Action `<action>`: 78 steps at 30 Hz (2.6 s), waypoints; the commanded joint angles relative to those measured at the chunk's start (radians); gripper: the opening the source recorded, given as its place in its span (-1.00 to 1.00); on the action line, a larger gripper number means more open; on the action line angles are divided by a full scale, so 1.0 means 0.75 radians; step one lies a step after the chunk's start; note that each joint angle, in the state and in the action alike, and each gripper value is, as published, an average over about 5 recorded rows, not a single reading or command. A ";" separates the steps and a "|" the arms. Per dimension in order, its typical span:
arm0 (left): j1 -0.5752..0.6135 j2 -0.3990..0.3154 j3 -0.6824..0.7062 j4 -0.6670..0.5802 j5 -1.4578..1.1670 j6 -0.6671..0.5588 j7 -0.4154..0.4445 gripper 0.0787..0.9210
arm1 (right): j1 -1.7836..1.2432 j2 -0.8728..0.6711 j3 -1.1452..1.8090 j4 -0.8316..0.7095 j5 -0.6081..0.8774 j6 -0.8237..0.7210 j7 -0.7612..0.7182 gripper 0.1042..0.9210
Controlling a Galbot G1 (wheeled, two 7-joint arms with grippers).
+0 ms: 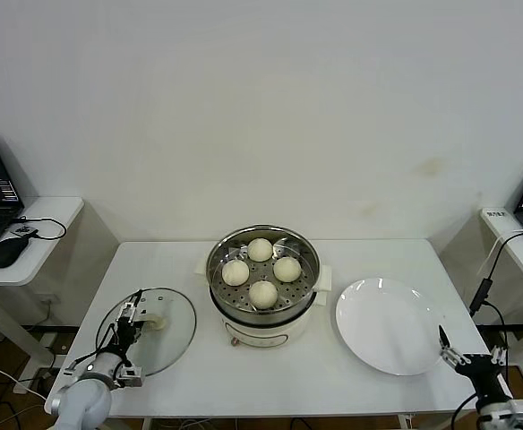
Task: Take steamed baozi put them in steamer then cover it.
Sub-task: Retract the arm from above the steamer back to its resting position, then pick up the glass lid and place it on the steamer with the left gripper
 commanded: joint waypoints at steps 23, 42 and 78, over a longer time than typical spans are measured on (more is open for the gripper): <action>0.052 -0.001 -0.058 -0.069 -0.096 -0.007 -0.125 -0.82 | -0.005 0.025 -0.051 -0.019 -0.056 0.016 -0.018 0.76; 0.059 0.259 -0.106 -0.604 -0.456 0.336 0.159 -0.82 | -0.044 0.042 -0.117 0.031 -0.089 0.037 -0.025 0.76; -0.621 -0.264 0.767 -0.457 0.108 0.759 0.579 -0.82 | -0.027 0.186 -0.263 0.011 -0.455 0.104 0.085 0.76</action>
